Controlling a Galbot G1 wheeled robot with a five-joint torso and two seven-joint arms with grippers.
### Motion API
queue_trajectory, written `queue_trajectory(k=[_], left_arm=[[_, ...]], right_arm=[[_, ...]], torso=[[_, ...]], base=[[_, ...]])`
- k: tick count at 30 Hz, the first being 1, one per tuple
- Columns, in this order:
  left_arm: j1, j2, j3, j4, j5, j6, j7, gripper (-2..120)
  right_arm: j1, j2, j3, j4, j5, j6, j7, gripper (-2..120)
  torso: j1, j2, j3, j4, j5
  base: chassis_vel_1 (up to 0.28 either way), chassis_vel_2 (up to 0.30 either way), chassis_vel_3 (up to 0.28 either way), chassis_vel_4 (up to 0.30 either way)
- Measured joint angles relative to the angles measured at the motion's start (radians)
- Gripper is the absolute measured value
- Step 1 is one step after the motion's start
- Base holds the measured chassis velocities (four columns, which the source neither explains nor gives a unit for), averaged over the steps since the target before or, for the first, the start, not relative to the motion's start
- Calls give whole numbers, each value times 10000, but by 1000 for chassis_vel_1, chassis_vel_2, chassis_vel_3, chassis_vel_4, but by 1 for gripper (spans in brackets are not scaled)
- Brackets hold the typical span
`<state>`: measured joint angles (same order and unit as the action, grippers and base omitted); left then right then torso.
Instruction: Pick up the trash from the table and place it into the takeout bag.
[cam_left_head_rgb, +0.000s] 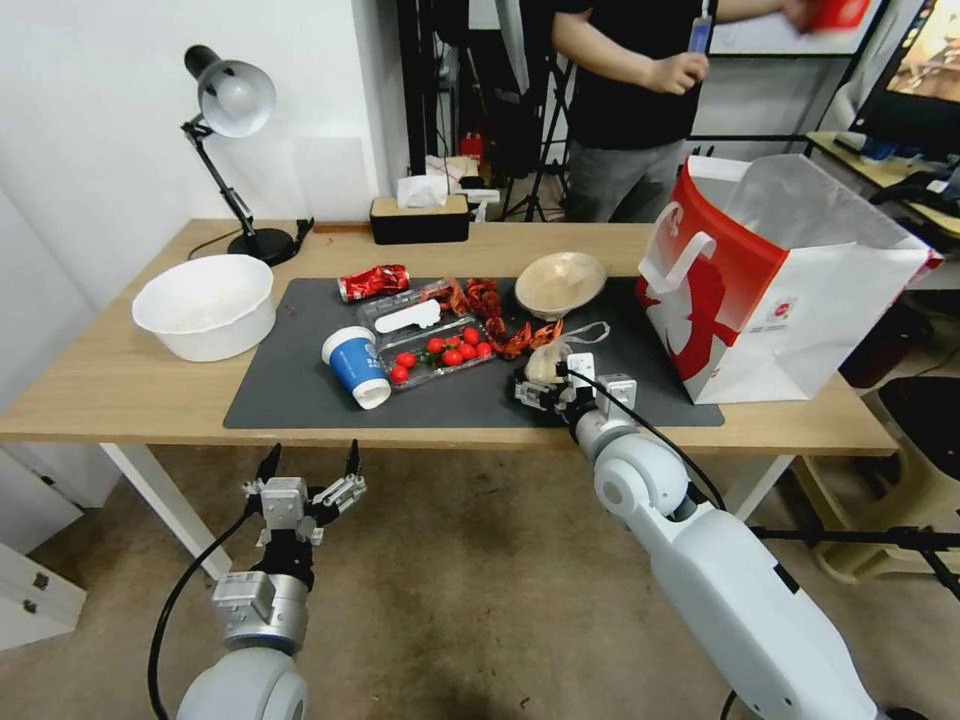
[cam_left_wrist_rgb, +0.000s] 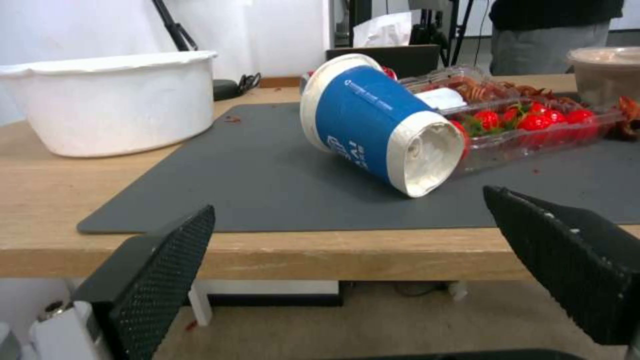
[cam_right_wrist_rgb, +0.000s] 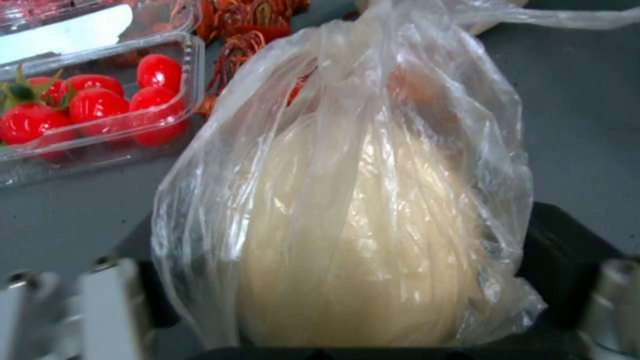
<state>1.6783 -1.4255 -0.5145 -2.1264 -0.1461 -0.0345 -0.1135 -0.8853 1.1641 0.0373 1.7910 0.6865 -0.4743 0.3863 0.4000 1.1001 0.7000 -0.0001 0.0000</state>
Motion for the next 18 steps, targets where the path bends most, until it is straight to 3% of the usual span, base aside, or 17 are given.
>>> queue_trajectory(k=[7, 18], left_arm=[[-33, 5, 14, 54, -10, -14, -1, 100], [-27, -7, 50, 82, -9, -51, -2, 100]], right_arm=[[-36, 14, 17, -27, 66, 29, -3, 54], [-190, -123, 123, 246, 129, 52, -6, 22]], torso=[[-1, 0, -1, -1, 0], [0, -1, 0, 3, 2]], base=[[0, 0, 0, 0], [0, 0, 0, 0]])
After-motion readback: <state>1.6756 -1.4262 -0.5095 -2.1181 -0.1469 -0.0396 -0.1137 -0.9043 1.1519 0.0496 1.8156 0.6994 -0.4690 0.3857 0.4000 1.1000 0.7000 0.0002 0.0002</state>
